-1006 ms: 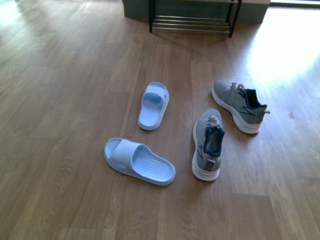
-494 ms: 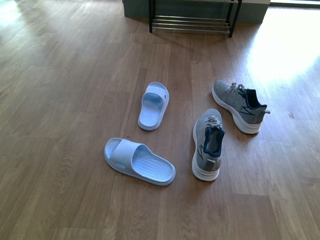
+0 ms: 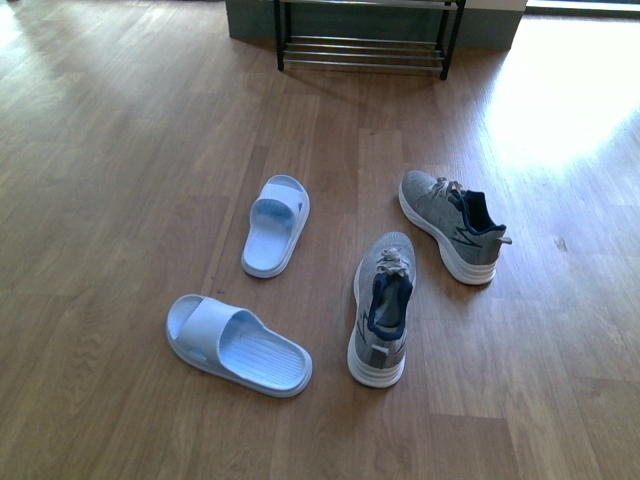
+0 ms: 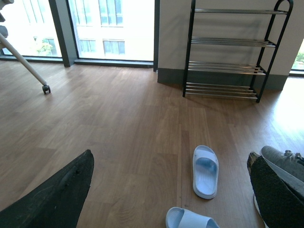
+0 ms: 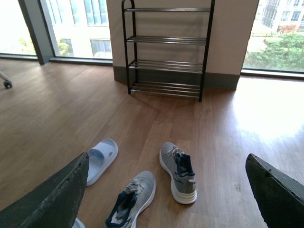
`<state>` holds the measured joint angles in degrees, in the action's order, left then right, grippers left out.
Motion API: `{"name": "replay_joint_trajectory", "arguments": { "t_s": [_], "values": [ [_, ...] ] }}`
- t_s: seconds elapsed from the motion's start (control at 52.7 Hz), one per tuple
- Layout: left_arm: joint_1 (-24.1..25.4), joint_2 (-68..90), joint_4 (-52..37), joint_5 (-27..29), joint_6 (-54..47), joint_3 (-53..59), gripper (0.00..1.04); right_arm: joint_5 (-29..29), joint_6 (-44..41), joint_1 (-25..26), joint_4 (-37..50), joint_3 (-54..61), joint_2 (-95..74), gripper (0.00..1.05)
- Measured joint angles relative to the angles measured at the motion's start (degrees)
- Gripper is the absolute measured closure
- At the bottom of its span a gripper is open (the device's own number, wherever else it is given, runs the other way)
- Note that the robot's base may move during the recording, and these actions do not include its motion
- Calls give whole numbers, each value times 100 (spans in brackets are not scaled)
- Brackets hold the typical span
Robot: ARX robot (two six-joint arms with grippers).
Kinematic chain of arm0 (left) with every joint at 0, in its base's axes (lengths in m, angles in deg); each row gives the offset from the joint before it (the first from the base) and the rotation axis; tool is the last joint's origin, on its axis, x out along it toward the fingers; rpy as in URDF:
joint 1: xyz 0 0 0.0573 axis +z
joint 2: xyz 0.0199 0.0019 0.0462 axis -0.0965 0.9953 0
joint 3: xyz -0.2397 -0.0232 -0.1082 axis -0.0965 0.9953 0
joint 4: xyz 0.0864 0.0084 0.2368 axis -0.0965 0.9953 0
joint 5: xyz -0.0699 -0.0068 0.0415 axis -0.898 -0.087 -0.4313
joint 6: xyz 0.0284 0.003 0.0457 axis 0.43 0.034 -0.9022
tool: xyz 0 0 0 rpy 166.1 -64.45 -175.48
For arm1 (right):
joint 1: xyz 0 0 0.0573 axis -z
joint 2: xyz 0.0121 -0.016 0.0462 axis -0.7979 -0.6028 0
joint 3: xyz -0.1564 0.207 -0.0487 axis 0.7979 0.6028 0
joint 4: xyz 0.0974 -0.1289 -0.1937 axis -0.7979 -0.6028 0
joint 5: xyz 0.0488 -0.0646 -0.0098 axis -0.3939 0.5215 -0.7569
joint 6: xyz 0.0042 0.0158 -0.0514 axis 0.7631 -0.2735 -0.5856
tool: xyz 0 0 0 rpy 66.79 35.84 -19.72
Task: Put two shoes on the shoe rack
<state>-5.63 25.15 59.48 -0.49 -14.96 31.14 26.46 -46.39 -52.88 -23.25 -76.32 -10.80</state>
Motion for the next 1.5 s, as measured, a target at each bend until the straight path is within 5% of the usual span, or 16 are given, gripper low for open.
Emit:
{"name": "replay_joint_trajectory", "arguments": {
  "t_s": [1.5],
  "values": [
    [0, 0, 0, 2, 0, -2, 9, 9, 0, 0, 0, 2, 0, 9]
  ]
}}
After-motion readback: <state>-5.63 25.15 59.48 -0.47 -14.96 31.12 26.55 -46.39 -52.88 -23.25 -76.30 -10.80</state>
